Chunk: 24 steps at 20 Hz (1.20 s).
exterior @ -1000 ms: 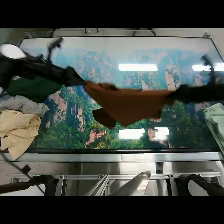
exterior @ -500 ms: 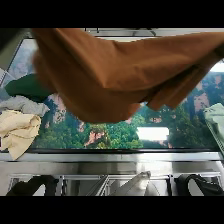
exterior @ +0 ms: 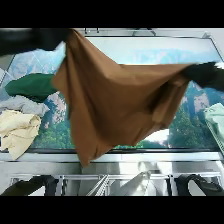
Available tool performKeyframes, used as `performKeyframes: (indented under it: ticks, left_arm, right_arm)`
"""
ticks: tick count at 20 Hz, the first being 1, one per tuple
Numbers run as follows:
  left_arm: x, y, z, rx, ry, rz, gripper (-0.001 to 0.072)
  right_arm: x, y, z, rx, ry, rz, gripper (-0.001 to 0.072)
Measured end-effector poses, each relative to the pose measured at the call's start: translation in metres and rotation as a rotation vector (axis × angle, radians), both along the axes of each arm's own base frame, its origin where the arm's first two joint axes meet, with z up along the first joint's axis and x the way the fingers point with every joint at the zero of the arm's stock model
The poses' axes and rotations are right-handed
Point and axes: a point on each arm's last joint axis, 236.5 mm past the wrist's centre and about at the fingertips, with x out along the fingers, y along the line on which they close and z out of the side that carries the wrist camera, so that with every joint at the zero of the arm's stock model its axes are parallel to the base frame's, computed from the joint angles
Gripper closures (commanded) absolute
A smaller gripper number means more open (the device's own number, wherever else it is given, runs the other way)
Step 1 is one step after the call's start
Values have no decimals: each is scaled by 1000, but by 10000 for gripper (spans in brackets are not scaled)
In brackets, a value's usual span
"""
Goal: Fold the shirts.
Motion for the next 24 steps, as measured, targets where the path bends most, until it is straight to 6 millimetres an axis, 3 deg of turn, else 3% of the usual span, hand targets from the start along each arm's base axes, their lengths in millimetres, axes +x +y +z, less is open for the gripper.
performKeyframes:
  ticks: [1, 2, 3, 4, 7, 8, 11, 14, 16, 23, 24]
  left_arm:
    - [22, -2, -31, 19, 64, -4, 680]
    - [40, -4, -58, 35, 122, -12, 544]
    - [57, -5, -85, 47, 180, -20, 287]
    - [71, -4, -108, 54, 235, -26, -13]
    - [99, 18, -147, 35, 390, -4, -8]
    - [102, 32, -153, 25, 446, 6, -8]
    - [86, 76, -165, 8, 628, 27, -7]
    - [41, 101, -184, 1, 833, 20, 10]
    - [5, 104, -199, -11, 951, 15, 9]
    - [-124, 101, -278, -12, 1262, 82, 10]
    - [-141, 100, -290, -13, 1297, 95, 10]
  right_arm:
    - [13, -6, -30, -4, 71, -30, 656]
    - [25, -13, -64, -5, 150, -62, 426]
    - [37, -20, -93, -6, 215, -96, 294]
    - [47, -27, -119, -12, 275, -120, 293]
    - [66, -57, -179, -53, 412, -167, 264]
    - [67, -68, -190, -64, 448, -172, 193]
    - [61, -101, -211, -103, 534, -184, 186]
    - [50, -113, -234, -141, 605, -178, 186]
    - [45, -106, -251, -162, 646, -149, 187]
    - [30, -33, -305, -259, 717, 44, 202]
    - [30, -25, -310, -274, 712, 60, 273]
